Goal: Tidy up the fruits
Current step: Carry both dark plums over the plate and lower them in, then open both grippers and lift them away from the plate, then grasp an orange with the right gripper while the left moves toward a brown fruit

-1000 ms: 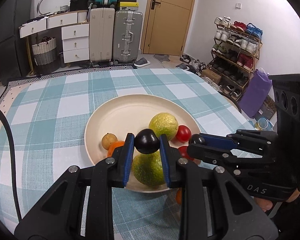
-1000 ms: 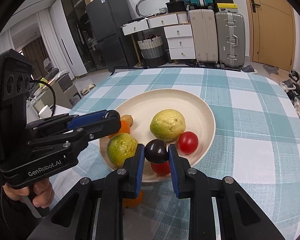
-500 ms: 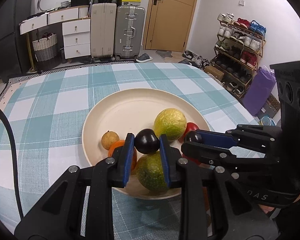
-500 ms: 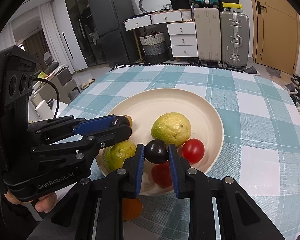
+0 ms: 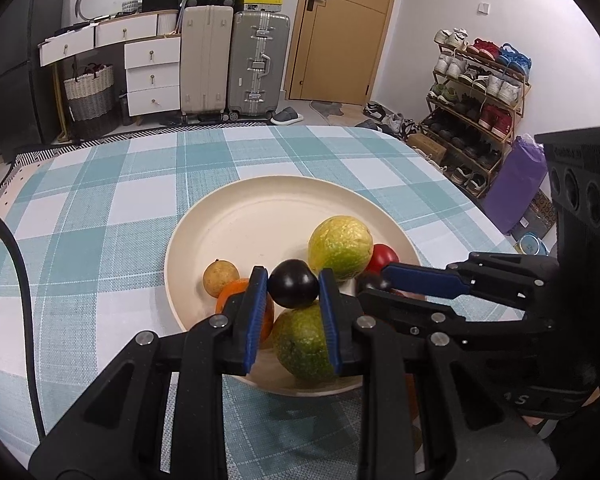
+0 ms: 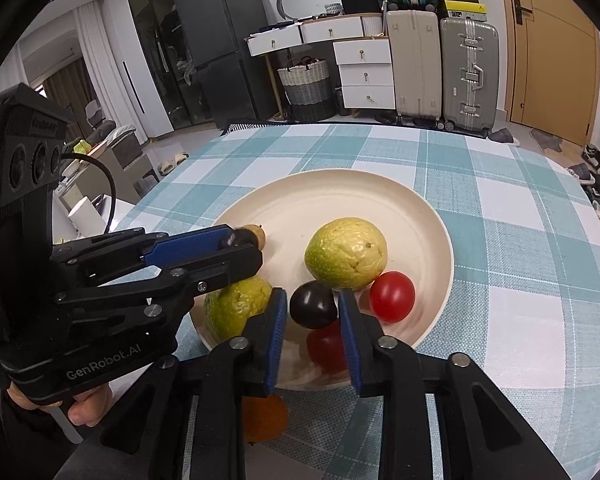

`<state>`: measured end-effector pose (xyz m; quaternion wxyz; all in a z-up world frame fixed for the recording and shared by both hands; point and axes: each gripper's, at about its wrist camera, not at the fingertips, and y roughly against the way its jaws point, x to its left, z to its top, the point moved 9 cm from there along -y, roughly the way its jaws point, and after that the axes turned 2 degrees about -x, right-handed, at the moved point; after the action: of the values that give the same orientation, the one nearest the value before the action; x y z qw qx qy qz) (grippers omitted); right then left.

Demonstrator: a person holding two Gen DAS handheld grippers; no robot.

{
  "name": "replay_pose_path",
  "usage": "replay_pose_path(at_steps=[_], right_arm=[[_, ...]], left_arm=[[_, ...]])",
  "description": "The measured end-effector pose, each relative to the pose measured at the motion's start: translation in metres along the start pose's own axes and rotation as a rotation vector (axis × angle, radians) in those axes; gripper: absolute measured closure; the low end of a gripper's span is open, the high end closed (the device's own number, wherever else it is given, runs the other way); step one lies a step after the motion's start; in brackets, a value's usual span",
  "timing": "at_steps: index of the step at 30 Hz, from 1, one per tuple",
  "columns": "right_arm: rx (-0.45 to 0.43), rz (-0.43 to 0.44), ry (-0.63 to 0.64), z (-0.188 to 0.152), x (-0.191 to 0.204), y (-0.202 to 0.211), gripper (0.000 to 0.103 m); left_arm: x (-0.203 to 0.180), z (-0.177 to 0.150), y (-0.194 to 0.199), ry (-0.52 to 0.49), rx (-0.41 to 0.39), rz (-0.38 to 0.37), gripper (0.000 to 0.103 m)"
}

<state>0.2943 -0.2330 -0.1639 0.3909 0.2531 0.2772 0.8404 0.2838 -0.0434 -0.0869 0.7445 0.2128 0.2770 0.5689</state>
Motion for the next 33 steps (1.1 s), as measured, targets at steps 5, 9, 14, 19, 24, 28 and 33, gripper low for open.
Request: replay_pose_path(at_steps=[5,9,14,19,24,28,33], right_arm=[[-0.041,-0.042,-0.006,0.002,-0.006,0.013,0.05],[-0.048,-0.054,-0.018,-0.004,-0.012,0.024,0.027],[-0.057,-0.078,-0.058,-0.012,-0.021,0.038,0.008],[-0.047,-0.075,-0.092,-0.022,-0.027,0.047,0.0],[-0.044,-0.084,-0.081,-0.03,-0.025,0.057,0.0],[-0.041,-0.08,-0.096,-0.036,-0.022,0.062,0.0],[-0.029,-0.065,-0.106,-0.04,-0.015,0.06,0.0]], left_arm=[[0.005,0.002,0.004,0.018,-0.005,0.007,0.076],[0.008,0.002,0.01,0.024,-0.015,0.018,0.043],[0.011,-0.003,0.023,0.03,-0.023,0.044,0.02],[0.012,-0.011,0.044,0.019,-0.034,0.088,0.0],[0.011,-0.025,0.07,0.022,-0.046,0.102,0.0],[0.005,-0.038,0.083,0.009,-0.04,0.116,0.0],[-0.003,-0.053,0.092,0.006,-0.025,0.11,0.0]])
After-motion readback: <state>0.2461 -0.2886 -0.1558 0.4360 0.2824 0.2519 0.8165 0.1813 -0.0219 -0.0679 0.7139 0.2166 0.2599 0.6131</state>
